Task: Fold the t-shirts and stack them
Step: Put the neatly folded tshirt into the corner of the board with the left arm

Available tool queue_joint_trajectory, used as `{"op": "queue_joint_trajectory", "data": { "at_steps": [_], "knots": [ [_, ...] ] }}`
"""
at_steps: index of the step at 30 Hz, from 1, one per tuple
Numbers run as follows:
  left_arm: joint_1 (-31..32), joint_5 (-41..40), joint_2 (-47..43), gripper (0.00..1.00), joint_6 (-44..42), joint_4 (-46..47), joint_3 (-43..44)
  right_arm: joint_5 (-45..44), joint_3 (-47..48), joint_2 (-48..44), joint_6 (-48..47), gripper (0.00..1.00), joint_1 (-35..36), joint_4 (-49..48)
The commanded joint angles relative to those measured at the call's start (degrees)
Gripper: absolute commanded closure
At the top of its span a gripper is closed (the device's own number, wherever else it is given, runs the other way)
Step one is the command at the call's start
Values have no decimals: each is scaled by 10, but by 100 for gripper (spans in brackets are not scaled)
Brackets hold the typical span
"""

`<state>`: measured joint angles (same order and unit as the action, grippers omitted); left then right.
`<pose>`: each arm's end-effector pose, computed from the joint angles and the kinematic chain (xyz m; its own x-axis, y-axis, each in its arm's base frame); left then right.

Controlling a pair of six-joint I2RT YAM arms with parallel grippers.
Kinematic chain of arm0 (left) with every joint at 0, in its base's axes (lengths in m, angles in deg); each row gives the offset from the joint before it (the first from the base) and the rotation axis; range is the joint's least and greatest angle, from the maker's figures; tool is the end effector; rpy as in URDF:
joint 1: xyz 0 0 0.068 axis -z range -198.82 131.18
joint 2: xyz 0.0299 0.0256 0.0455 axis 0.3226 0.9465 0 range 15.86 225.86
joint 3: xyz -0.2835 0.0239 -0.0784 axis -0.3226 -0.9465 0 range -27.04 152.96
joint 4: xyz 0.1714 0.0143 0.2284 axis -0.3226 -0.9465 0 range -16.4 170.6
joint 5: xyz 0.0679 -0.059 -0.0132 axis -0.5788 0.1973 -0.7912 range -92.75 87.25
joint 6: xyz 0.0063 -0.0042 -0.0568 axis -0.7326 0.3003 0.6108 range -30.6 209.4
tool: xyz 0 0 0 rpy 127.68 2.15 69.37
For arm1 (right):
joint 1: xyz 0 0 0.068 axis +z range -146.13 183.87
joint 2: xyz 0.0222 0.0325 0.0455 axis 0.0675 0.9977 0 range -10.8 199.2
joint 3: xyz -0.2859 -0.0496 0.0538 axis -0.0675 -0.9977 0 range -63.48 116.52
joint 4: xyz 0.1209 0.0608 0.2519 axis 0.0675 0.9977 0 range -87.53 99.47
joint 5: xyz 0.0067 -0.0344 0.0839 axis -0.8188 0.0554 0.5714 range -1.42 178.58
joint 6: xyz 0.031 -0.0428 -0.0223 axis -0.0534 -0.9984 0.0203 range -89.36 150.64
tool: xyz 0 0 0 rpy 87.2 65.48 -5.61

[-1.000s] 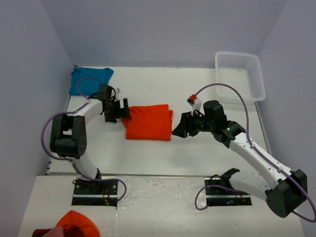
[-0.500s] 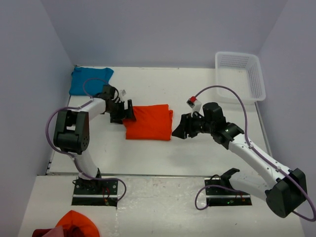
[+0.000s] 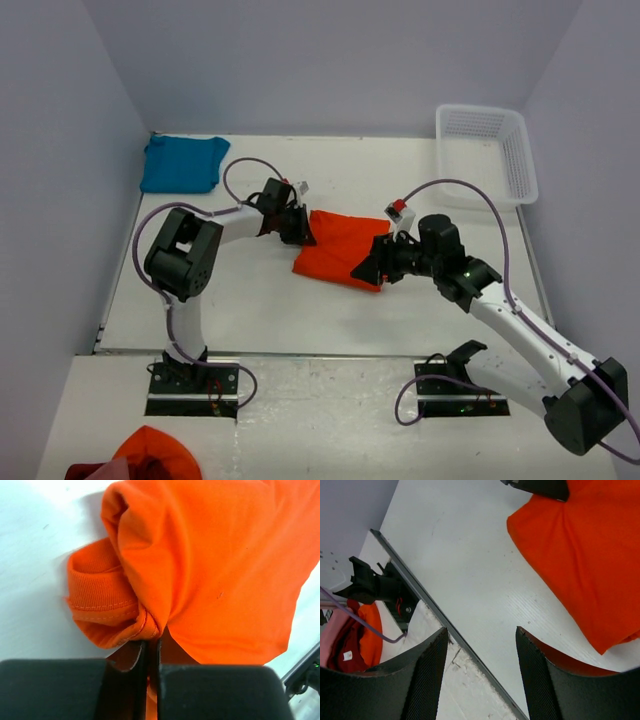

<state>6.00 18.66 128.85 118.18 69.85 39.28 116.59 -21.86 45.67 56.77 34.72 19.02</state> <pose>0.3767 -0.1906 0.1276 -0.9444 -0.0570 -0.3240 0.1308 0.8386 -0.5288 0.1898 0.1357 0.2842 -0.7524 0.0033 -0.6587 -0.5185 0.6137 0.5954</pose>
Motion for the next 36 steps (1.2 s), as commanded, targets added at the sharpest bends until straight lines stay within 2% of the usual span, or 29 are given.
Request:
{"op": "queue_joint_trajectory", "data": {
  "at_steps": [1, 5, 8, 11, 12, 14, 15, 18, 21, 26, 31, 36],
  "knots": [
    [10, -110, 105, 100, 12, -60, -33, -5, -8, -33, 14, 42, 1, -5],
    [19, -145, 105, 100, 6, -83, -1, -8, -25, -56, 24, 42, 1, -1],
    [21, -183, 60, 100, -14, -118, 29, -12, -34, -66, 30, 42, 1, 0],
    [22, -246, 22, 100, -47, -166, 70, -38, -31, -70, 33, 43, 1, 12],
    [22, -294, 2, 100, -56, -206, 85, -47, -29, -68, 31, 43, 1, 16],
    [22, -339, -17, 100, -89, -245, 141, -52, -21, -65, 26, 43, 1, 30],
    [22, -396, -35, 100, -100, -275, 157, -52, -19, -65, 24, 43, 2, 32],
    [20, -485, -56, 100, -150, -301, 229, -51, -19, -66, 23, 43, 1, 33],
    [16, -529, -54, 100, -201, -311, 271, -38, -22, -63, 24, 43, 2, 28],
    [-4, -554, -72, 100, -271, -260, 281, -27, -24, -51, 22, 43, 2, 38],
    [-66, -531, -59, 100, -322, -228, 312, -21, -43, -44, 18, 43, 2, 38],
    [-100, -510, -44, 100, -376, -190, 347, 1, -51, -32, 25, 44, 1, 33]
  ]
}}
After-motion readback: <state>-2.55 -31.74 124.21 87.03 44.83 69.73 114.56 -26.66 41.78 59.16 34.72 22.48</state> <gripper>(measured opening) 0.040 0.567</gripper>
